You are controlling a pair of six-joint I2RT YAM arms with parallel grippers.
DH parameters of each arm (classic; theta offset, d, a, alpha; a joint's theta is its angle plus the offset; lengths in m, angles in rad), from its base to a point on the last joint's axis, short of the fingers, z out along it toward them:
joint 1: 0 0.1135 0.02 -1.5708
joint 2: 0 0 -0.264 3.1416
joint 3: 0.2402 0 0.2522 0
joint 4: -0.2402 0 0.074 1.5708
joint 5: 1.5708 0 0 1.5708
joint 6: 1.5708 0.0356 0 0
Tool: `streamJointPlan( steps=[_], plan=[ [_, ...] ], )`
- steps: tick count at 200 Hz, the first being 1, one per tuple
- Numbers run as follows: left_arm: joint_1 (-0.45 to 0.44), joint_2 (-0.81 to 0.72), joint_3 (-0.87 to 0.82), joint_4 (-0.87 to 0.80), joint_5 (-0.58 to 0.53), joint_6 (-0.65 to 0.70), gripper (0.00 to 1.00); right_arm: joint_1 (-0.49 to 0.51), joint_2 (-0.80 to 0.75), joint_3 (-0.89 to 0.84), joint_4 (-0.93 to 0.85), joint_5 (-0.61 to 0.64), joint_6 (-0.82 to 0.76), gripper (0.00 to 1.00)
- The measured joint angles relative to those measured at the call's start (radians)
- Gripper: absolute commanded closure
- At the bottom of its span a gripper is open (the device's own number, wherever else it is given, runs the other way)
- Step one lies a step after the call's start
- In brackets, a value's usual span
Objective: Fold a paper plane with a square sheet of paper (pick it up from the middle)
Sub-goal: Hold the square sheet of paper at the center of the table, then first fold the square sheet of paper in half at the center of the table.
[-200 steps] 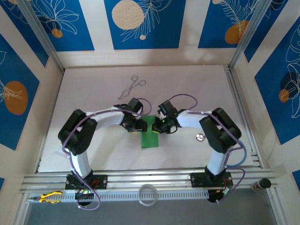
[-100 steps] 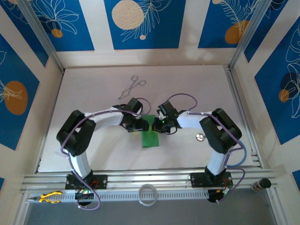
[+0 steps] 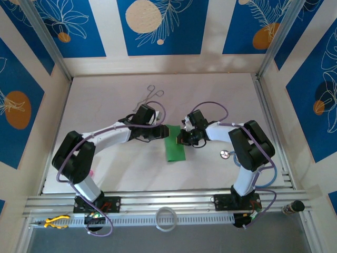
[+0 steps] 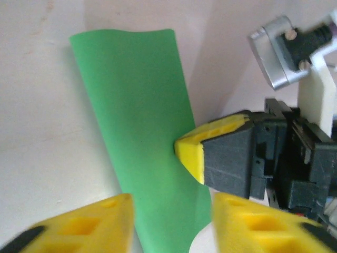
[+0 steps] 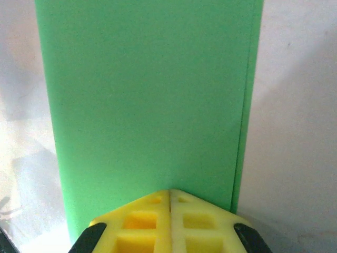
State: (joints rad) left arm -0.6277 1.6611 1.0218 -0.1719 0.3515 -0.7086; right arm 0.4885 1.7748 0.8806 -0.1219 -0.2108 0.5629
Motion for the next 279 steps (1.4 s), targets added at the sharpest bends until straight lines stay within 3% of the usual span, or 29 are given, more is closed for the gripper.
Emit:
streamJointPlan(
  steps=[41, 76, 224, 279],
  plan=[
    [0.002, 0.07, -0.006, 0.113, 0.102, -0.045, 0.92, -0.003, 0.0, 0.001, -0.006, -0.005, -0.047, 1.0],
    [0.003, 0.133, -0.006, 0.17, 0.142, -0.073, 1.0, -0.007, 0.0, 0.003, -0.017, -0.007, -0.053, 1.0],
    [0.011, 0.197, -0.137, 0.295, 0.154, -0.056, 1.0, -0.01, 0.0, 0.003, -0.023, -0.007, -0.03, 1.0],
    [0.013, 0.153, -0.13, 0.233, 0.145, -0.074, 0.98, -0.005, -0.004, 0.003, -0.024, 0.003, -0.012, 1.0]
  ],
)
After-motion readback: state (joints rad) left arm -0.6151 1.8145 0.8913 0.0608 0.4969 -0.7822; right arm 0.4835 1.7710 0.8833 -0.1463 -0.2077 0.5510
